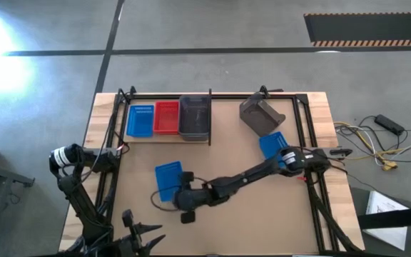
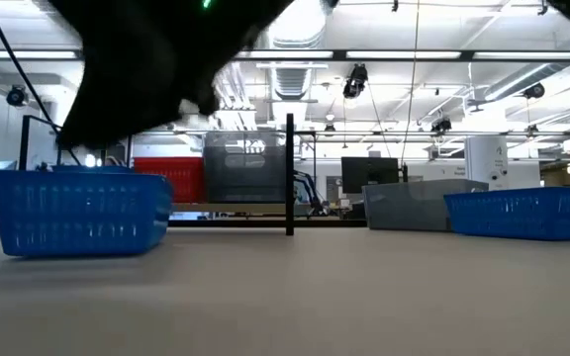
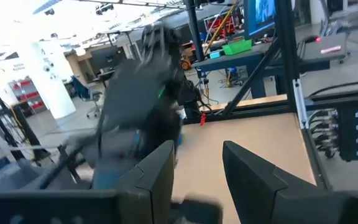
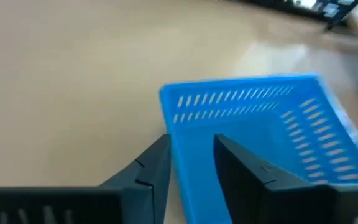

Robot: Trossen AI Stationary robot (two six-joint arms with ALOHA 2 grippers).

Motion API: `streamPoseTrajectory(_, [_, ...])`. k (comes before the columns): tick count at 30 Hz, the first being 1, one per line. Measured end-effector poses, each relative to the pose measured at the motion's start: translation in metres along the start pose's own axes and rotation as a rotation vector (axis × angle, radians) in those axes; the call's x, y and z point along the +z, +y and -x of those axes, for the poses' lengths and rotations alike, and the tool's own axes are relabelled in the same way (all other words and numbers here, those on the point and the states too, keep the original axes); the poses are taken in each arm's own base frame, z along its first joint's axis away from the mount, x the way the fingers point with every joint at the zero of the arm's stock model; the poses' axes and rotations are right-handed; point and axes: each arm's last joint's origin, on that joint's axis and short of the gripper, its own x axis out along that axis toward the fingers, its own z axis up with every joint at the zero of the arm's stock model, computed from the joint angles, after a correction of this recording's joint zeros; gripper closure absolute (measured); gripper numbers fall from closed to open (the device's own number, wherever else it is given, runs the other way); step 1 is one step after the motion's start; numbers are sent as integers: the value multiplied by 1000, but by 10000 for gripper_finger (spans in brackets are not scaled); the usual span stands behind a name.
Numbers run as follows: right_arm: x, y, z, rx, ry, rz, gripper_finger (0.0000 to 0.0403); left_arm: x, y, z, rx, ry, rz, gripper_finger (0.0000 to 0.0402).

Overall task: Stack baskets on shelf by color
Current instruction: Stack the bottom blue bin on the blue bin on the shelf

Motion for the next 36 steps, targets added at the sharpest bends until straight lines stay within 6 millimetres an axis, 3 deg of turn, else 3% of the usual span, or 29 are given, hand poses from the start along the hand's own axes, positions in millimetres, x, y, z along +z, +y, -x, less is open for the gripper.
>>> streamPoseTrajectory(4, [-6,25,35,-96,57,73,284,-7,1,1,-4,-1,32,279])
streamPoseTrajectory(9, [-40,69,79,-206,82,64,297,-22,5,-4,11,2,82,279])
streamPoseTrajectory(15, [-91,122,131,-254,8,-64,317,-40,20,-39,-12,31,130,279])
streamPoseTrajectory(20, [-120,149,163,-336,-127,-132,321,-40,45,-79,-152,119,167,279])
streamPoseTrajectory(23, [-133,161,174,-356,-178,-136,319,-42,67,-103,-258,314,200,279])
streamPoseTrajectory(26, [-139,166,179,-374,-212,-140,321,-51,93,-121,-259,644,223,279])
streamPoseTrajectory(30, [-141,167,180,-378,-217,-138,325,-67,115,-127,-219,975,218,277])
streamPoseTrajectory(36, [-142,166,180,-381,-217,-144,326,-76,116,-128,-271,1075,234,246])
